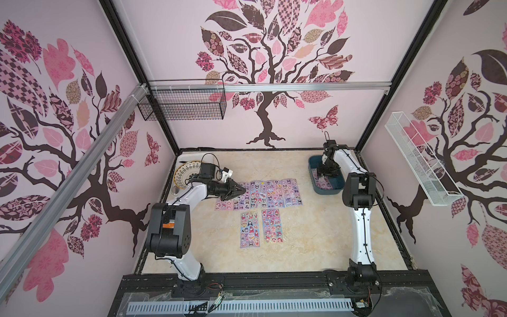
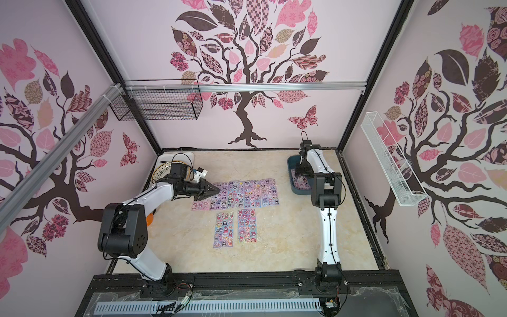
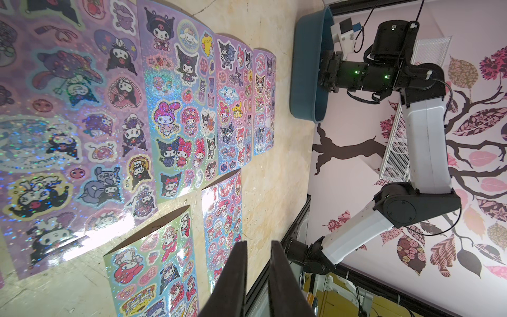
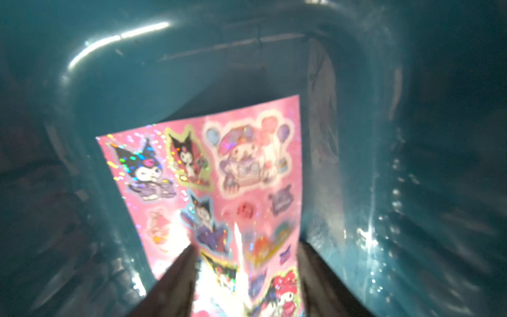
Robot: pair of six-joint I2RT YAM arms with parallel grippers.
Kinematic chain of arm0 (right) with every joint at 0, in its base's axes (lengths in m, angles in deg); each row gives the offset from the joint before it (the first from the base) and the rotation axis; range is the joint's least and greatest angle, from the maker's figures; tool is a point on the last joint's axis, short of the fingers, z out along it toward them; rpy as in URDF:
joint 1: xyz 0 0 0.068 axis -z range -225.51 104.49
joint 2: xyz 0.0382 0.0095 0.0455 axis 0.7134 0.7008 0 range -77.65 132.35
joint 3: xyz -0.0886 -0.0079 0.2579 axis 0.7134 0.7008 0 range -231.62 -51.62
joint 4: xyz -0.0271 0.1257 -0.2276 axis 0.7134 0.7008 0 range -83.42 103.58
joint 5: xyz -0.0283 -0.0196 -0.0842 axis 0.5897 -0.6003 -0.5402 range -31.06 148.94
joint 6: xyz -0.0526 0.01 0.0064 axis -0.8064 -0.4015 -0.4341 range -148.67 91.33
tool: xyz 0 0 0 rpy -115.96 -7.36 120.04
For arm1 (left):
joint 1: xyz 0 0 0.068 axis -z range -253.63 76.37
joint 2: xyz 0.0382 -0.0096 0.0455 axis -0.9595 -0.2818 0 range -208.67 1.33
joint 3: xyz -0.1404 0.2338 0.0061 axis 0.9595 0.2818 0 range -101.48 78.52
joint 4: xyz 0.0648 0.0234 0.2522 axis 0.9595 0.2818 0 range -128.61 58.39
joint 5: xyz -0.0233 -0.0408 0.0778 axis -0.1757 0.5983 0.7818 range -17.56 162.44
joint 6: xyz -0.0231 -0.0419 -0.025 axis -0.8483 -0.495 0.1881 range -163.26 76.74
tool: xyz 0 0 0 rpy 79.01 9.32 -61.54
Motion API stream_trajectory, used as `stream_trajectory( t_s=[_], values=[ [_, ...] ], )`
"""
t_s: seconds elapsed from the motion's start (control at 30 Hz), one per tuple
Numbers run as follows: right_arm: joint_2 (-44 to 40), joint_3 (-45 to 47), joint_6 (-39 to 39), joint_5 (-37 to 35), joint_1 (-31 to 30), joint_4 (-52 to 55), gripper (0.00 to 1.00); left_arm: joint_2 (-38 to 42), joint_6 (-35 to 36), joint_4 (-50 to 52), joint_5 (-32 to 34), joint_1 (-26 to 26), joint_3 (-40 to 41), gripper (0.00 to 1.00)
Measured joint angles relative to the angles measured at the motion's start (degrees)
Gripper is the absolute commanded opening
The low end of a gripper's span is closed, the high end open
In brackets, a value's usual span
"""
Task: Take the stickers out of the storage box
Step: Pick up the sticker from the storage box, then place the sticker at the center of the board.
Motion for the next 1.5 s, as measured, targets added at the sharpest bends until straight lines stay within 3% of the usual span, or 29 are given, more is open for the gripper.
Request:
stream_trajectory(
  t_s=[0.2,0.33,0.7,1.2,1.5],
  values=[
    [-0.76,1.33,0.57,0.72,0.13,-1.38,0.4,-0.02,0.0,0.0,0.0,0.0,0.0,0.21],
    [-2.03,3.23,0.9,2.01,0.44,-2.75,0.2,-0.11,0.0,0.0,0.02,0.0,0.0,0.21],
    [-6.34,8.17,2.78,6.56,1.09,-3.69,0.21,-0.11,-0.04,-0.04,0.02,0.0,0.0,0.21],
    [-26.4,17.2,6.14,14.78,2.19,-8.74,0.21,-0.39,-0.92,-0.7,0.0,0.31,-0.11,0.21],
    [-38.18,28.92,9.44,24.33,2.19,-13.64,0.21,-5.68,-3.93,-1.92,-0.07,7.45,-7.48,0.21]
  ],
)
